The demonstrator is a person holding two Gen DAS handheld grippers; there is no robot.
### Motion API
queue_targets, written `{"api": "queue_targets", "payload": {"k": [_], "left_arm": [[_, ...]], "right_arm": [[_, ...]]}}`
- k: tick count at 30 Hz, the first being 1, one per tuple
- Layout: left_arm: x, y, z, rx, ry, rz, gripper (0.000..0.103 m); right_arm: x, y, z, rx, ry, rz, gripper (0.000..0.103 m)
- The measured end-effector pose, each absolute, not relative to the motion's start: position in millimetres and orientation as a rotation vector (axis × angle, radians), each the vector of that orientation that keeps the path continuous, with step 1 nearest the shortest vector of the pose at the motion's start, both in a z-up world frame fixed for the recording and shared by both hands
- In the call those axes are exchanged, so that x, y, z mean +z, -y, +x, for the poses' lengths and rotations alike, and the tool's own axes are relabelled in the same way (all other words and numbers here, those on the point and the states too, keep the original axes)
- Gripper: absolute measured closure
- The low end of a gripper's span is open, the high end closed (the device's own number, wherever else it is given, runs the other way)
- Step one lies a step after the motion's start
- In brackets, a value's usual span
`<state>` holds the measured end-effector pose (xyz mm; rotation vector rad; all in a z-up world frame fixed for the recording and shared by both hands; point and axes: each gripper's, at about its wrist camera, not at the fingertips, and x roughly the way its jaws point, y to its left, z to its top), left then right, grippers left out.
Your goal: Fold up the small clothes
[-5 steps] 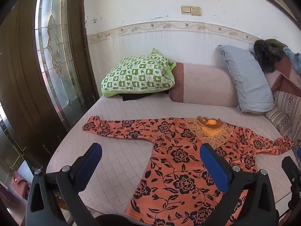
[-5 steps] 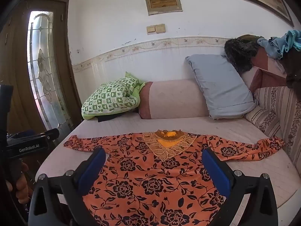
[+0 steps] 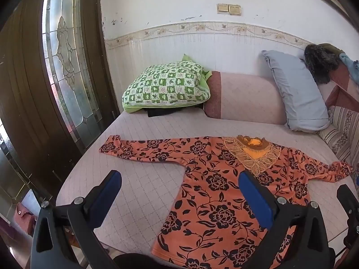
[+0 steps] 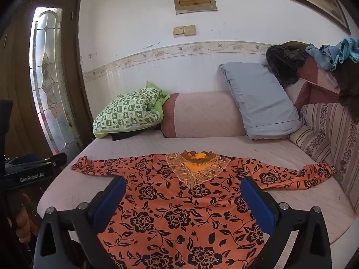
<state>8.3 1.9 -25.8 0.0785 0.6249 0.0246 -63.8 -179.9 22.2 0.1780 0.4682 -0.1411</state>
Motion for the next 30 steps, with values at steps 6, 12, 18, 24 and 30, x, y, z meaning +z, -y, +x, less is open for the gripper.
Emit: {"api": "queue_targets", "payload": {"k": [6, 12, 18, 24, 30], "left_arm": [[-33, -5, 10, 0.023, -0.644, 0.085, 0.0], [-36, -3, 10, 0.02, -0.65, 0.091, 0.0], [-33, -5, 9, 0.029, -0.638, 0.089, 0.0], [-35, -7, 8, 0.029, -0.641, 0.089, 0.0], [-36, -7, 8, 0.039, -0.638, 0.093, 0.0]], "right_arm": [[6, 181, -54, -0.176, -0.536, 0.172, 0.0], [4, 181, -53, -0.185, -0.548, 0.169, 0.0], [5, 180, -52, -0.18, -0.55, 0.178, 0.0], [6, 178, -51, -0.175, -0.556, 0.181, 0.0], [5, 178, -50, -0.173, -0.564, 0.179, 0.0]]}}
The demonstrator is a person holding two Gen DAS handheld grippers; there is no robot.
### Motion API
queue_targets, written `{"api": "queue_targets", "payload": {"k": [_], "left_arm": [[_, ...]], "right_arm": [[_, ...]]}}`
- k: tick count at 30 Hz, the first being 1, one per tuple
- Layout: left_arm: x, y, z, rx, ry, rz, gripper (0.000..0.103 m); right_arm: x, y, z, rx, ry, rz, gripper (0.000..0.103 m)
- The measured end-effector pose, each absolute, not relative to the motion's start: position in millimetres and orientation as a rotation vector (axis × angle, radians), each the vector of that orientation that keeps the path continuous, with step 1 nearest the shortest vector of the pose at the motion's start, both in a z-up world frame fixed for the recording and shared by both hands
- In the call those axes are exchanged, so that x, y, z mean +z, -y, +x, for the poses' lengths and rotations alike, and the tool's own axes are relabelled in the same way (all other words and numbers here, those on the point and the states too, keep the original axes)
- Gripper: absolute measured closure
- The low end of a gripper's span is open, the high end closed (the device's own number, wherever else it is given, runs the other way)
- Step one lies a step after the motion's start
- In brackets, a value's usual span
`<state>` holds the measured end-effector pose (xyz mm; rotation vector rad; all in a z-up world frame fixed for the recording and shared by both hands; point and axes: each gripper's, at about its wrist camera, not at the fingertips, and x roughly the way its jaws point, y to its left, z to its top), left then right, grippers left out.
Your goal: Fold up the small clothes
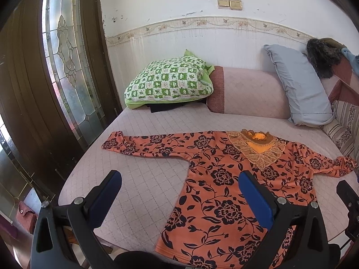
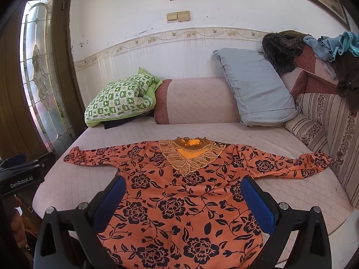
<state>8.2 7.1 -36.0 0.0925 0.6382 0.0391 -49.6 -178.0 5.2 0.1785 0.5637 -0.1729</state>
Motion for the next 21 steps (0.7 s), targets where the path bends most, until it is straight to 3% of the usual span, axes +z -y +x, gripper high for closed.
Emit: {"api": "queue_targets", "payload": {"k": [21], "left_arm": [[-26, -57, 2, 0.149, -0.584, 0.049, 0.0]], "right_arm": [[21, 144, -28, -0.089, -0.546, 0.157, 0.0]]}}
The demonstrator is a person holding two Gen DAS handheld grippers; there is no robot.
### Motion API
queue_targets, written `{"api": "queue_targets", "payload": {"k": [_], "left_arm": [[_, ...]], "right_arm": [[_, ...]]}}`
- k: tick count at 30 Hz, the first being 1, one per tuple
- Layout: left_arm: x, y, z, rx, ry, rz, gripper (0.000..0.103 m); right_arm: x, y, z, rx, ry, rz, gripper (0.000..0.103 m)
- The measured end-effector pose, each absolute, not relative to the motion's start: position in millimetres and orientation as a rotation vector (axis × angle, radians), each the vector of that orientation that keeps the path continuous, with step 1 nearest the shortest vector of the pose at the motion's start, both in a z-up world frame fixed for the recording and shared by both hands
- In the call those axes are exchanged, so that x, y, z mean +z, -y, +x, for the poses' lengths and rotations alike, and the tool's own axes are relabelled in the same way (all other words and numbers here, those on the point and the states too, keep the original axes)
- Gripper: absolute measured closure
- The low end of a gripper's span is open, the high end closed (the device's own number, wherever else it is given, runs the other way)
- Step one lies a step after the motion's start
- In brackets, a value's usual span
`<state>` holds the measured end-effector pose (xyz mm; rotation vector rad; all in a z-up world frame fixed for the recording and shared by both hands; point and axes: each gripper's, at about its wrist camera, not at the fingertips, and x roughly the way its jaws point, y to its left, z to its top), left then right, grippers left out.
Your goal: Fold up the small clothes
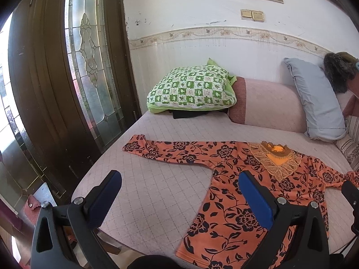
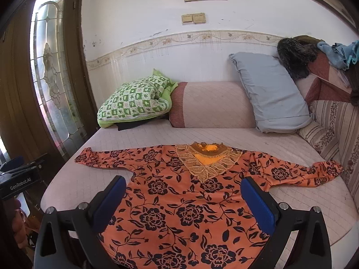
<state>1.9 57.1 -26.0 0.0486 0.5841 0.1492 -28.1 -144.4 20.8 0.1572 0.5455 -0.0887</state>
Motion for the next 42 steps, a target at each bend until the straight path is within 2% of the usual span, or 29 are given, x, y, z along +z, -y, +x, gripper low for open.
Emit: {"api": "queue_targets", "payload": {"k": [14, 42], "left_arm": [[-26, -76, 0, 0.196, -0.58, 0.027, 0.0], [-18, 0, -2, 0.099, -0.58, 0.139, 0.0]], "right_arm": [[21, 130, -21, -0.056, -0.544, 0.148, 0.0], [18, 189, -40, -0.149, -0.54, 0.209, 0.0]]}}
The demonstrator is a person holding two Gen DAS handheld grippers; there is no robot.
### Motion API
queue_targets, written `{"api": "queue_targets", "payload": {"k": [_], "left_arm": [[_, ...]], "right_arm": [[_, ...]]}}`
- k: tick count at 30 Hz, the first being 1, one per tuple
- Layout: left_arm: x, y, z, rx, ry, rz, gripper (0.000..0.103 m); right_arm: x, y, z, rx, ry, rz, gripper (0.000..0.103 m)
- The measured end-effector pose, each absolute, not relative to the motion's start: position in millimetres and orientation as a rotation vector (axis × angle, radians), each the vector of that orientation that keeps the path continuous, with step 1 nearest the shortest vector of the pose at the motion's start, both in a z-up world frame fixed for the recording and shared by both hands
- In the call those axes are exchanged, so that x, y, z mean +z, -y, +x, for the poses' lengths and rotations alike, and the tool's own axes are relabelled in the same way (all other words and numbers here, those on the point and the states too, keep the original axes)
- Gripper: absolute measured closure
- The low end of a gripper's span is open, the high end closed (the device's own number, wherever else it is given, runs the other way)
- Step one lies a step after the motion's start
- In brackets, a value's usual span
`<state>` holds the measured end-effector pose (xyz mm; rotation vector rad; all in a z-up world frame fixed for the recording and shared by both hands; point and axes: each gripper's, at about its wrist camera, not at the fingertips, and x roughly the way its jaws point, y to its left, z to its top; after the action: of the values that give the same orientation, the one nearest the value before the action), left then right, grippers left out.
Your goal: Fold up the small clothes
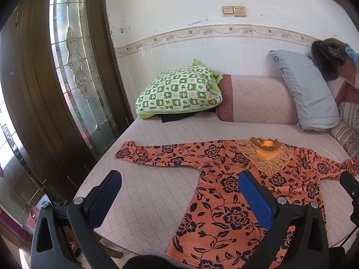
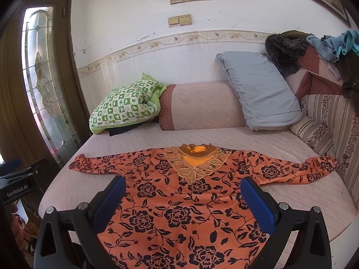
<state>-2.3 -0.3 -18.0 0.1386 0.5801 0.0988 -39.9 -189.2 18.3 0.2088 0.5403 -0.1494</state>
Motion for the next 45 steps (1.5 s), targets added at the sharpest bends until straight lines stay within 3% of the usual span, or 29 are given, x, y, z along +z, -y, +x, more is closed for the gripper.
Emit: {"api": "queue_targets", "payload": {"k": [16, 45], "left_arm": [[-23, 41, -2, 0.018, -0.602, 0.21, 0.0], [-42, 22, 12, 0.008, -0.655, 0.166, 0.0]], "right_arm": [[18, 213, -49, -0.234, -0.568, 0.174, 0.0], [15, 197, -35, -0.261, -0.609, 0.128, 0.0]]}}
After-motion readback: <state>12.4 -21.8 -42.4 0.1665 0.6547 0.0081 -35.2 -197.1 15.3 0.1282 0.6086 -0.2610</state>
